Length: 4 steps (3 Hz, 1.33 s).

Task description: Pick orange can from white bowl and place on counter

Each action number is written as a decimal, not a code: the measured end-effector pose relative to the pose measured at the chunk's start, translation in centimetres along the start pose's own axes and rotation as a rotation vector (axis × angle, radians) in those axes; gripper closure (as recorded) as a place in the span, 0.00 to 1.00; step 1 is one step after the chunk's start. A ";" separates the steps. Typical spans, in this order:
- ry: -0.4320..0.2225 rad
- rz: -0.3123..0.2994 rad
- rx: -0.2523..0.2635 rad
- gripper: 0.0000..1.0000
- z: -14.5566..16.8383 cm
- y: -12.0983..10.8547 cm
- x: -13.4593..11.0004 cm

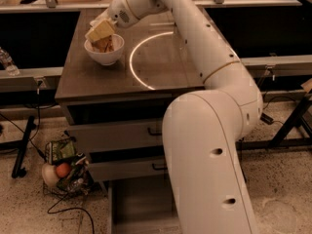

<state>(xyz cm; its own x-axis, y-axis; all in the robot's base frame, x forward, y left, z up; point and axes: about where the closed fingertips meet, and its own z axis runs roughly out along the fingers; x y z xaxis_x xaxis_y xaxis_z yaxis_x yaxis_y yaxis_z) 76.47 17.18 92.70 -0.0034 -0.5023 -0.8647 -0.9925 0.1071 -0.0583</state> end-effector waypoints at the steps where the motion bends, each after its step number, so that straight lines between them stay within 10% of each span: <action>1: -0.039 -0.008 0.028 0.74 -1.8 -0.6 -0.7; 2: -0.101 -0.073 0.136 1.00 -8.0 -1.9 -3.0; 4: -0.104 -0.143 0.369 1.00 -19.5 -3.8 -4.1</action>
Offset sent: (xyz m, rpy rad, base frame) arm 0.0084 -0.0995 0.1221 0.1533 -0.2545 -0.1217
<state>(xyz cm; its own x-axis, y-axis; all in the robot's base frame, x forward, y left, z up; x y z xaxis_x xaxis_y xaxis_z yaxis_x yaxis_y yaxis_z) 77.90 2.12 106.22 0.1622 -0.4472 -0.8796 -0.8718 0.3525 -0.3401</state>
